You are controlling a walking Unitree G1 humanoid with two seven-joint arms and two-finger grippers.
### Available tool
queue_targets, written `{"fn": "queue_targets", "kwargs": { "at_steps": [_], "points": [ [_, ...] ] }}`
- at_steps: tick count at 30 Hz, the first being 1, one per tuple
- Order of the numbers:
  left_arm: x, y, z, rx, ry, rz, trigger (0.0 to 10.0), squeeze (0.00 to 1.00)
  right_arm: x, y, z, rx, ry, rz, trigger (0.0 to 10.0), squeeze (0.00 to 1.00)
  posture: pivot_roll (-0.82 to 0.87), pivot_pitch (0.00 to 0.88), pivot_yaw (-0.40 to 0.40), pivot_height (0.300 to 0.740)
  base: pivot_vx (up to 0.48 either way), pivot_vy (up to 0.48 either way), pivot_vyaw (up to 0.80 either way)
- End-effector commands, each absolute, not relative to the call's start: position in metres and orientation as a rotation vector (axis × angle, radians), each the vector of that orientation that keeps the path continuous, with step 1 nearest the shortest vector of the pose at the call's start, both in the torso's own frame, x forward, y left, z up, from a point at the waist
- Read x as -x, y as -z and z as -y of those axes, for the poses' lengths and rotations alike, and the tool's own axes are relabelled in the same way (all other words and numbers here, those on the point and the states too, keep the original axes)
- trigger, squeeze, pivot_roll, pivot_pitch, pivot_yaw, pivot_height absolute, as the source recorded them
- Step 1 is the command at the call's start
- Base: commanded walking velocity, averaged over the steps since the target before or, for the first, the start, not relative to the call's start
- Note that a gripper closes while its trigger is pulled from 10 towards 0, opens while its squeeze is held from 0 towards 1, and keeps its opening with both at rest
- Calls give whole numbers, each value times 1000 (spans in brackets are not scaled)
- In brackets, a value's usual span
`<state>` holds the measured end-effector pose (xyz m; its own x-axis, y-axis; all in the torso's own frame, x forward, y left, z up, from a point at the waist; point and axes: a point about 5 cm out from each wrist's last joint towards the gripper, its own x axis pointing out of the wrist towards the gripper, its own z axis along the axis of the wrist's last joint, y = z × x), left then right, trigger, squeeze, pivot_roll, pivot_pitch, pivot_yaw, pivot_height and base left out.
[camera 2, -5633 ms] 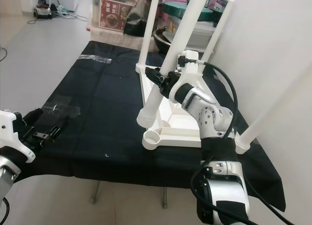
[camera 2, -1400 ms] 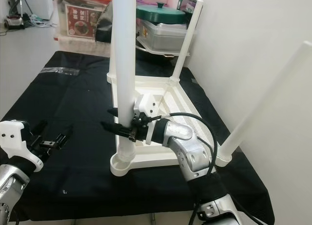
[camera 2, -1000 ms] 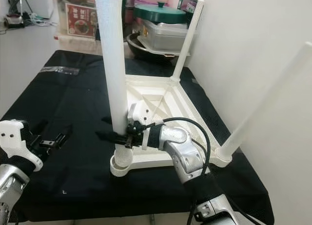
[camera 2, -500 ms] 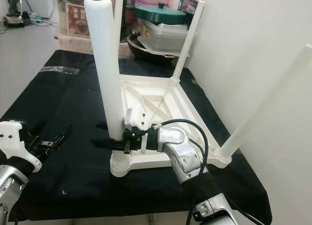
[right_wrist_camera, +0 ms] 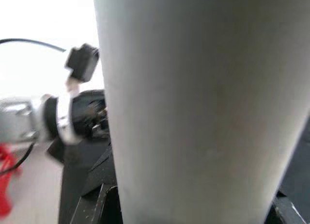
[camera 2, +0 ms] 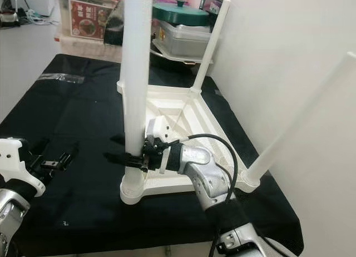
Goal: Building children table
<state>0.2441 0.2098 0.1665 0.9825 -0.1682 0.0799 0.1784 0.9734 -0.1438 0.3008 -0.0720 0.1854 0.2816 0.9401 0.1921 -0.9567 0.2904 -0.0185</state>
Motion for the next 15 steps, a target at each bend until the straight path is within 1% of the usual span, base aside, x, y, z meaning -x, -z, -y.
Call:
{"fn": "queue_targets", "kwargs": {
  "at_steps": [1, 4, 6, 9, 10, 12, 14, 15],
  "points": [
    [-244, -165, -209, 162, 178, 58, 10000, 0, -296, -178, 74, -144, -1232, 158, 10000, 0, 157, 0, -186, 740, 0, 0, 0],
    [-243, -165, -209, 162, 177, 57, 10000, 0, -295, -177, 75, -143, -1227, 161, 10000, 0, 157, 0, -186, 740, 0, 0, 0],
    [-245, -165, -209, 158, 179, 56, 10000, 0, -292, -176, 76, -164, -1133, 176, 10000, 0, 150, 0, -181, 740, 0, 0, 0],
    [-245, -165, -209, 158, 179, 56, 10000, 0, -292, -176, 76, -164, -1133, 176, 10000, 0, 150, 0, -181, 740, 0, 0, 0],
    [-246, -165, -208, 157, 179, 57, 10000, 0, -291, -175, 74, -154, -1094, 188, 10000, 0, 152, 0, -179, 740, 0, 0, 0],
    [-246, -165, -209, 152, 179, 56, 10000, 0, -292, -167, 71, -82, -992, 133, 10000, 0, 154, 0, -176, 740, 0, 0, 0],
    [-246, -165, -209, 152, 179, 56, 10000, 0, -292, -167, 71, -82, -992, 133, 10000, 0, 154, 0, -176, 740, 0, 0, 0],
    [-246, -165, -210, 151, 177, 55, 10000, 0, -294, -163, 70, -100, -962, 107, 10000, 0, 151, 0, -176, 740, 0, 0, 0]
  ]
}}
